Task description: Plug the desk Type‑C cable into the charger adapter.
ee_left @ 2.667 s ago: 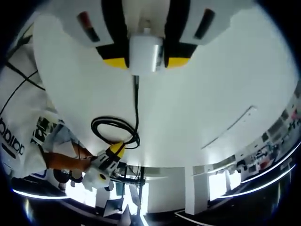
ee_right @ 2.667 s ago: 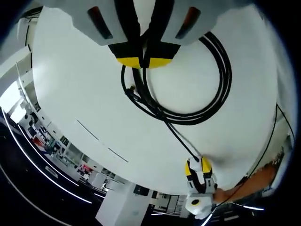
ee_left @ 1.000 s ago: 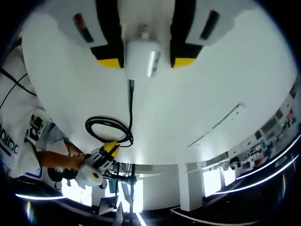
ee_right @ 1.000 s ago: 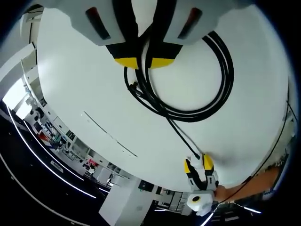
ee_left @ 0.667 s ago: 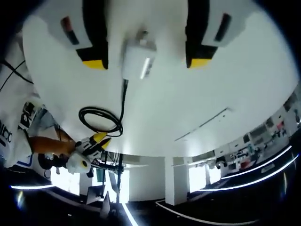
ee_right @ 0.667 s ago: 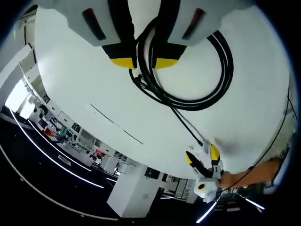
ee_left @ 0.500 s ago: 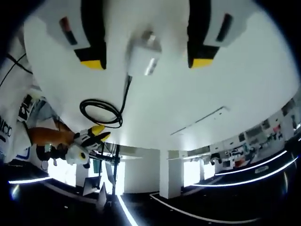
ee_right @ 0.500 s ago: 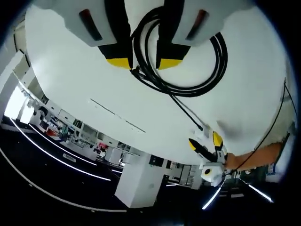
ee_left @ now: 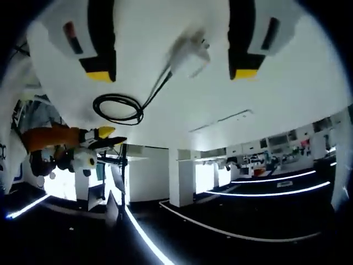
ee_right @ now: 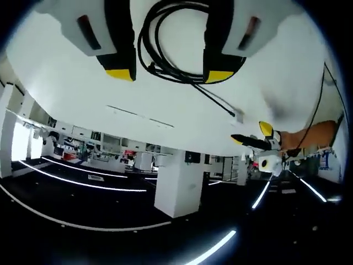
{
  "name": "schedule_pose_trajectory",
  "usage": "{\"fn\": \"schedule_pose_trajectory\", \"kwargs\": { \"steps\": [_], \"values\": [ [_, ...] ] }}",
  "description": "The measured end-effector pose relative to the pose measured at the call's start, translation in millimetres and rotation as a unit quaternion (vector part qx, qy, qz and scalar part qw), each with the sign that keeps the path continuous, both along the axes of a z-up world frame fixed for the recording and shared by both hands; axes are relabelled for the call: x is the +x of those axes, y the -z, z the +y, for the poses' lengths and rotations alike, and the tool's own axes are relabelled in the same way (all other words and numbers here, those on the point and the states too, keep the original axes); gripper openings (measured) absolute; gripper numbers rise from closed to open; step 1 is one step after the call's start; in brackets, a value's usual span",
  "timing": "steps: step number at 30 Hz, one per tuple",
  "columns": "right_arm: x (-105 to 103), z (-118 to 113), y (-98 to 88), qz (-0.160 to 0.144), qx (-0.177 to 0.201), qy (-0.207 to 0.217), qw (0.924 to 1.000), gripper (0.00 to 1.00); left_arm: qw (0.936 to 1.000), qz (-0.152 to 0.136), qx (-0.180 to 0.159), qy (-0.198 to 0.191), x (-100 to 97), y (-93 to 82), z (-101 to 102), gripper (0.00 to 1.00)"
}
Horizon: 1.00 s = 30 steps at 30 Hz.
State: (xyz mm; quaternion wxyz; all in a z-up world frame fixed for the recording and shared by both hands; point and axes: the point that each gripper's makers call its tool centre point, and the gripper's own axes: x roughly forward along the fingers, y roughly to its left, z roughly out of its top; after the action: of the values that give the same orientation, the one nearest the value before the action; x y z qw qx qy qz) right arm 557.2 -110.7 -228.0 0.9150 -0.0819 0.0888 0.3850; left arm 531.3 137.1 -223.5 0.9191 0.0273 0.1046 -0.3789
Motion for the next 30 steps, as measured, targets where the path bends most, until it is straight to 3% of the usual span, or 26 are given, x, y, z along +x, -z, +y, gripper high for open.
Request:
{"fn": "schedule_pose_trajectory", "kwargs": {
  "steps": [6,14,18,20,22,30],
  "values": [
    [-12,-4,-12.6,-0.019,0.050,0.018,0.9984,0.61,0.9986,-0.033,-0.008,-0.040,-13.0,-11.1,6,0.95],
    [-27,-8,-27.6,-0.040,0.089,0.032,0.9947,0.72,0.9952,-0.055,-0.040,-0.070,-35.0,-23.5,9,1.00],
    [-43,-9,-37.1,-0.061,0.102,0.041,0.9921,0.77,0.9878,-0.090,-0.060,-0.112,-55.6,-38.7,16,1.00],
    [-48,-10,-38.5,-0.063,0.106,0.044,0.9914,0.78,0.9860,-0.091,-0.072,-0.120,-64.0,-42.7,16,1.00],
    [-55,-12,-40.4,-0.066,0.114,0.051,0.9900,0.81,0.9801,-0.127,-0.094,-0.121,-74.0,-56.9,20,1.00],
    [-70,-19,-40.9,-0.073,0.128,0.067,0.9868,0.90,0.9798,-0.107,-0.094,-0.141,-93.6,-47.5,27,1.00]
  ]
}}
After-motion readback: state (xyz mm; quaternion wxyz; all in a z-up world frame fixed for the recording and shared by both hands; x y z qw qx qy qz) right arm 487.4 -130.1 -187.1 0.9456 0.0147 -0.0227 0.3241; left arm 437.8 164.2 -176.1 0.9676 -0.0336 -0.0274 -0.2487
